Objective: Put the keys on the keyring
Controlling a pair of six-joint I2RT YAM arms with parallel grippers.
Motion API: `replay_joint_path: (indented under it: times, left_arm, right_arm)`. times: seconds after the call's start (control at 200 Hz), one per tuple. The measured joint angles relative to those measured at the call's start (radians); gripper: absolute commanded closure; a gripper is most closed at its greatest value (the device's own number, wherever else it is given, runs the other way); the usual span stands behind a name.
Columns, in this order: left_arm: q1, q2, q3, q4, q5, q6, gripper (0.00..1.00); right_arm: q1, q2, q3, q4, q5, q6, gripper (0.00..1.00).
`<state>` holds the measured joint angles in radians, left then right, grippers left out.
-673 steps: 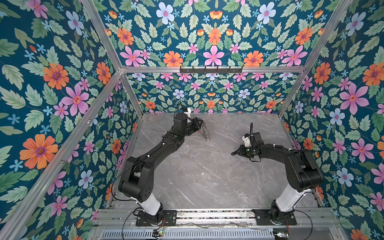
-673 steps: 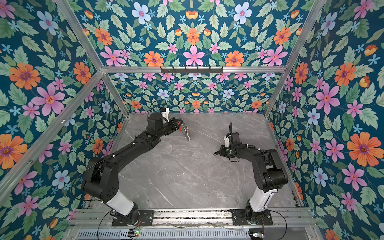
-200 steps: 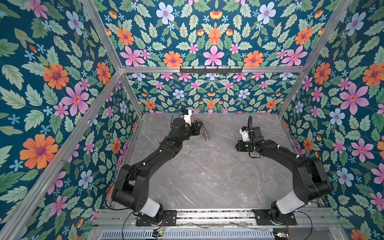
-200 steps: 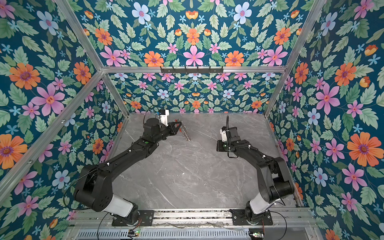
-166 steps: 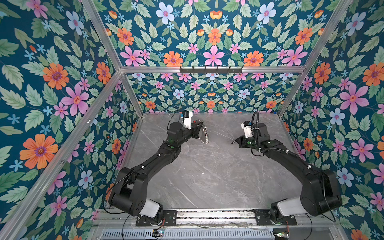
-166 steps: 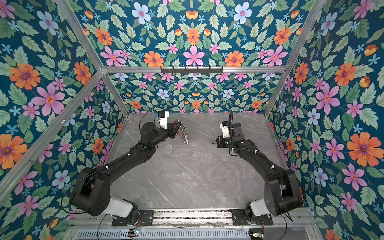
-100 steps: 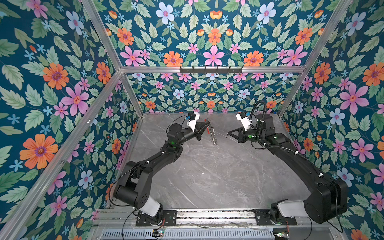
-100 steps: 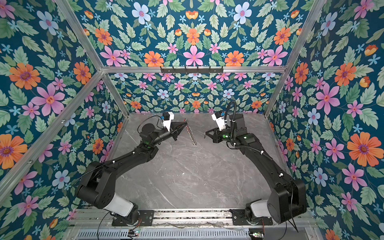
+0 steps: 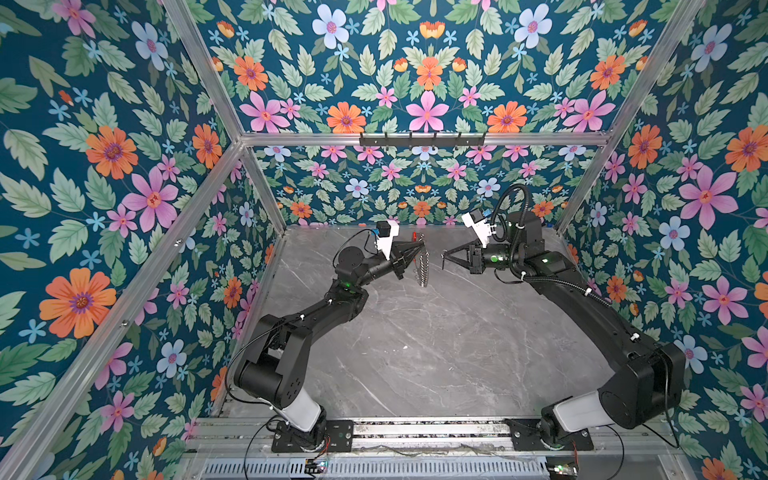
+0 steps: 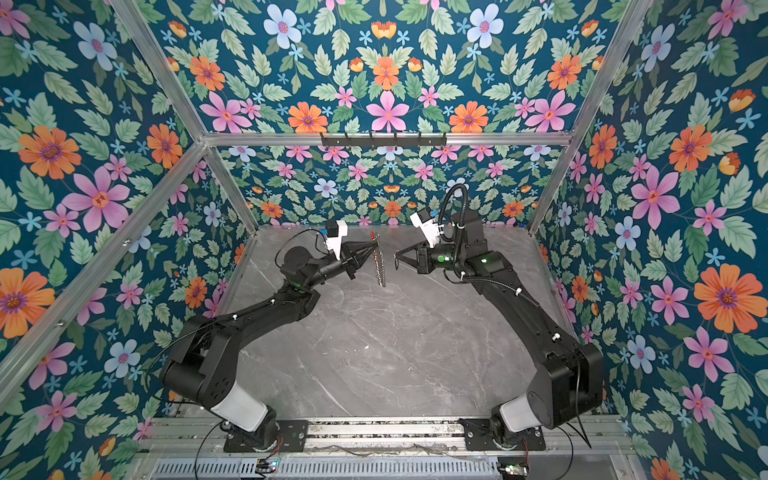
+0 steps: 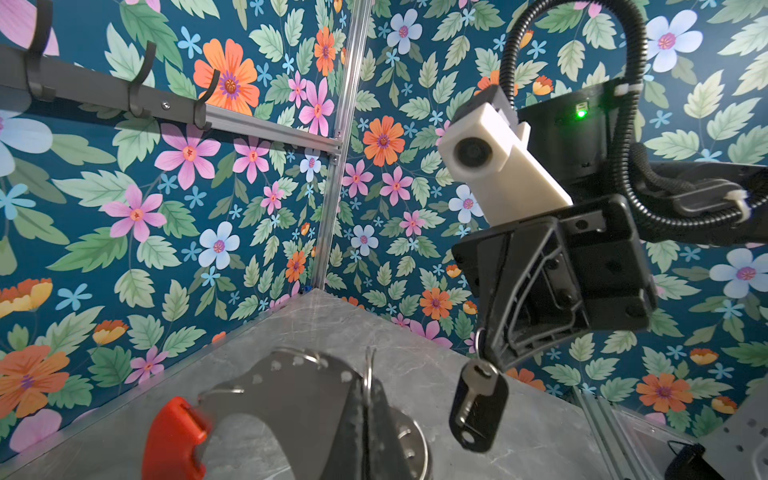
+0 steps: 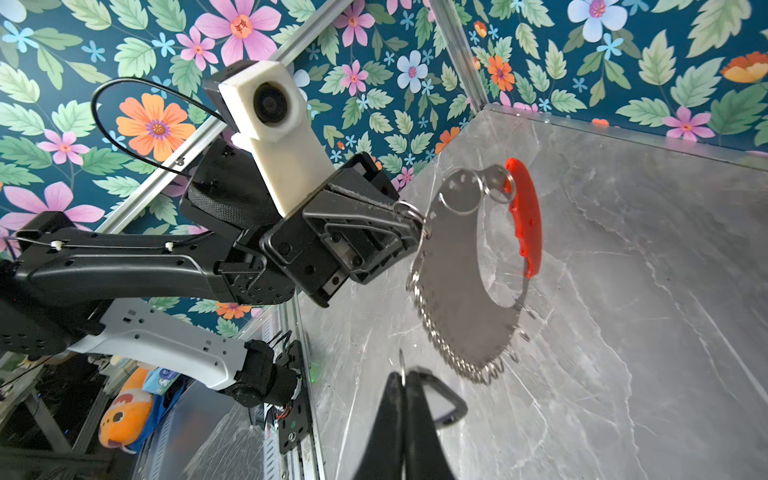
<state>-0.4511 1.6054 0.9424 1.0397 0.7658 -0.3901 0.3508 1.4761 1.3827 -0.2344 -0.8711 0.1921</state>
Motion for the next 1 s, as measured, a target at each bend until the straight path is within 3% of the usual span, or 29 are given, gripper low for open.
replay_joint_path:
  times: [0.21,1.0]
  left_arm:
    - [0.0,0.007,0.01,0.017,0.03,-0.053,1.0]
    - [-0.011,0.0,0.007,0.022,0.043,-0.067,1.0]
  right_arm:
    - [0.021,0.057,0.087,-0.005,-0.011,0.008,1.0]
    - [0.058,0.169,0.244,-0.1,0.037,0.003,1.0]
